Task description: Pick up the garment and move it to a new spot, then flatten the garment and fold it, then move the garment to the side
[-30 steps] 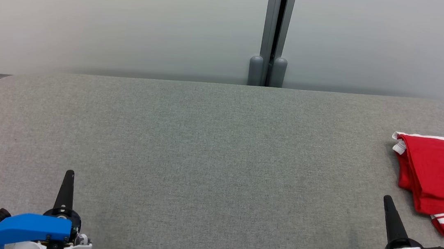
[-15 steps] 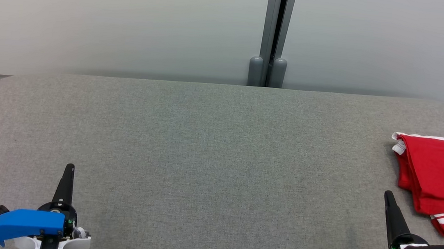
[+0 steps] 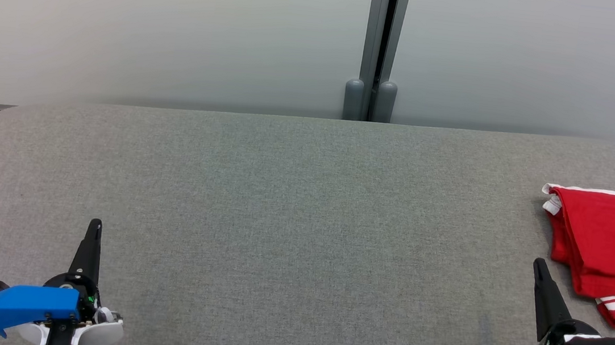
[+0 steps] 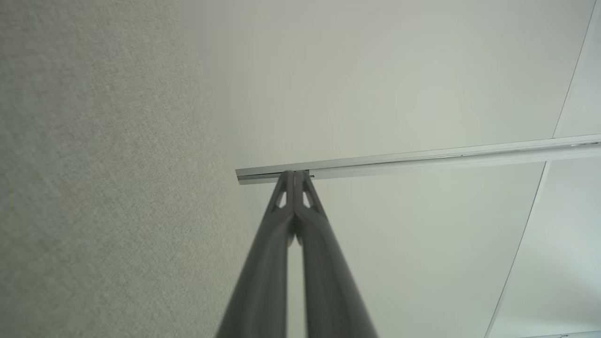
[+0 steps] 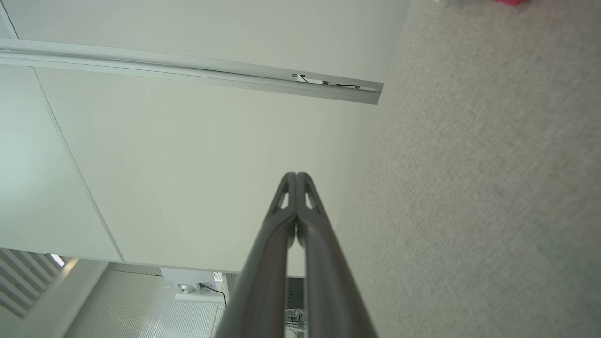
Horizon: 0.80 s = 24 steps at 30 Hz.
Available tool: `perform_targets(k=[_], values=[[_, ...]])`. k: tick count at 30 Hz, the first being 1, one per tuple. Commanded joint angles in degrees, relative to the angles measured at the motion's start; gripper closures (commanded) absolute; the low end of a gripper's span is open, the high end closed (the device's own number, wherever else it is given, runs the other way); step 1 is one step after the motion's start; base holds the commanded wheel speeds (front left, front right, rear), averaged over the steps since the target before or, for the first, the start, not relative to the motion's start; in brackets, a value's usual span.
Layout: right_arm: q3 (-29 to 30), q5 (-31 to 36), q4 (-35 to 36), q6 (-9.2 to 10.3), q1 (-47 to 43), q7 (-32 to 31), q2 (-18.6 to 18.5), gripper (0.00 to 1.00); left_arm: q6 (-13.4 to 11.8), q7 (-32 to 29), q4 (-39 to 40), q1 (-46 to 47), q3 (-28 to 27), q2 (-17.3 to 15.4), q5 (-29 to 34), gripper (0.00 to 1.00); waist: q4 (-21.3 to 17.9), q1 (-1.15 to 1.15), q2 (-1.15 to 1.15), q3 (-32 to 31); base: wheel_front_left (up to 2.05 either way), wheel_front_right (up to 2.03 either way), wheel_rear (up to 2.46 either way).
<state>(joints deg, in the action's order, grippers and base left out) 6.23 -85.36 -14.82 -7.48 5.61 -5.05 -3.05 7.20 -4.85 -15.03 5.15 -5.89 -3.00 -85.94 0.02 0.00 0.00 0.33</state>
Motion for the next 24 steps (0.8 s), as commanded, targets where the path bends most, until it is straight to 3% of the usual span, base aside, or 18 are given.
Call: perform_targets(k=[1,16,24], values=[[0.21,-1.00,0.43,-0.02,0.70,-0.48,0.11,1.00,0.44,-0.29,0.34,1.03,-0.26,0.05,-0.83,1.00,0.00,0.00,0.00,-0.01,0.00,0.00,0.00],[0.40,-7.41,0.95,-0.02,0.98,-1.69,0.25,1.00,0.52,-1.94,1.20,1.44,-0.77,0.19,-6.79,1.00,-0.02,0.00,0.00,-0.15,0.00,0.00,0.00],[0.38,-7.11,0.93,-0.02,0.97,-1.68,0.23,1.00,0.52,-1.93,1.15,1.34,-0.75,0.18,-6.52,1.00,-0.02,0.00,0.00,-0.15,0.00,0.00,0.00]])
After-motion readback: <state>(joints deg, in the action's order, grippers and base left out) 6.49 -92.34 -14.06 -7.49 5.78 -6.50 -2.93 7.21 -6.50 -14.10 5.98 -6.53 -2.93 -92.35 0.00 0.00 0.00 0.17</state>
